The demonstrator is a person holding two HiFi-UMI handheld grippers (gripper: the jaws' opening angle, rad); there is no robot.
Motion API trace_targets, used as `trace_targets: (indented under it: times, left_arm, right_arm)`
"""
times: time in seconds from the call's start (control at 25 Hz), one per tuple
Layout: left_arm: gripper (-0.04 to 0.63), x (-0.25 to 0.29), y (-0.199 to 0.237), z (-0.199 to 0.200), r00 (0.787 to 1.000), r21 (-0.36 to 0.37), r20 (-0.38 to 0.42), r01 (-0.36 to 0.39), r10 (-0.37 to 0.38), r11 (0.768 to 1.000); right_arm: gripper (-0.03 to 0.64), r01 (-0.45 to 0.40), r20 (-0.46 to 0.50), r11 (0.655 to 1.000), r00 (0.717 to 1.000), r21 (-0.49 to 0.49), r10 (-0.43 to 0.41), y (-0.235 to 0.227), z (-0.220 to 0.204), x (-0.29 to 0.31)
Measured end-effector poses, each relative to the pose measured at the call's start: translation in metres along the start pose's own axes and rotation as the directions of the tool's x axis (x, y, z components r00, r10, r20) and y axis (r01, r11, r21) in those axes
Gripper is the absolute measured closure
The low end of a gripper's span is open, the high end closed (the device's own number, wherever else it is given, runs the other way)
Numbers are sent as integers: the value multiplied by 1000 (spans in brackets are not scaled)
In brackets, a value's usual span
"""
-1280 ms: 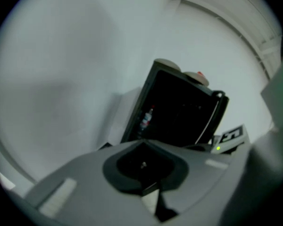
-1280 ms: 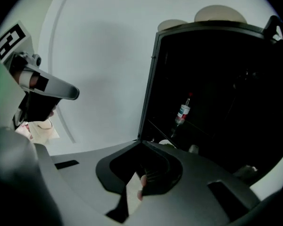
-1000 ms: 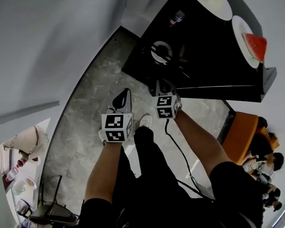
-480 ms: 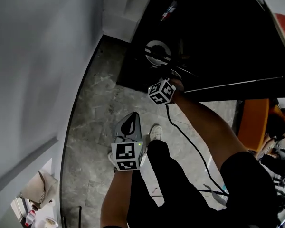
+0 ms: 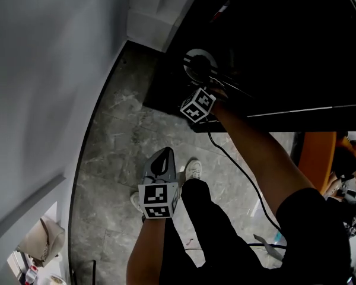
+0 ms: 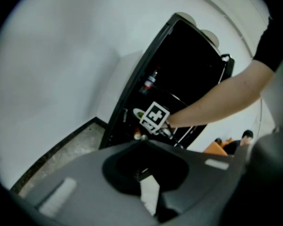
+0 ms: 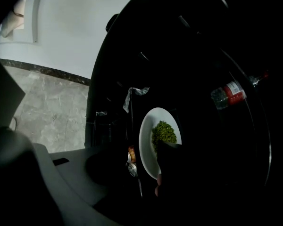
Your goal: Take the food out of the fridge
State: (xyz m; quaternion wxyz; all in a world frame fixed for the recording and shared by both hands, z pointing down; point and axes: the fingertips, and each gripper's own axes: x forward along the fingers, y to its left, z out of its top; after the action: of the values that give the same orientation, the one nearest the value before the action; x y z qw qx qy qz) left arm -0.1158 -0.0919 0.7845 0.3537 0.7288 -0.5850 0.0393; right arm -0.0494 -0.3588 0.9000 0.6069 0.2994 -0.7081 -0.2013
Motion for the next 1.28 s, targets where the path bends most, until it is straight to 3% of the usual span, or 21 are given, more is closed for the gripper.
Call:
trace_targets:
  times: [0.28,0.44,0.6,0.76,0.96,1.12,1.28]
  left_arm:
    - [594,0,11,-6,1000,-39,-14,-14,14,999]
    - [594,3,12,-3,1000,-15,-10,-23,23,1000]
    - [594,3,7,-6,1000,-12,-13,-17,16,1000]
    - [594,3,4,-15,1000,-21,-30,-9,8,1000]
    - [595,3,4,-22,999,-27,-45,-12,10,1000]
    - [594,0,5,-22,999,-28,-44,-14,12,1000]
    - [595,-3,7,-23,999,-29,-41,-19,17,999]
  right_arm:
    - [448,-49,-16,998,999,37,49,8,1,12]
    - [451,-43,18,999,999,17,43,4,4,7]
    - [493,-39,66,999,997,-31,41,12,4,-5]
    - [548,-37,80,999,996,-6,37,11,2,-12]
    - [555,-18,109,998,994,-60,25,13,2,-18]
    - [569,52,134,994,990,-97,-38,13,2,-27]
    - [597,197,148,963,974,-181,-171,-1,3,-37]
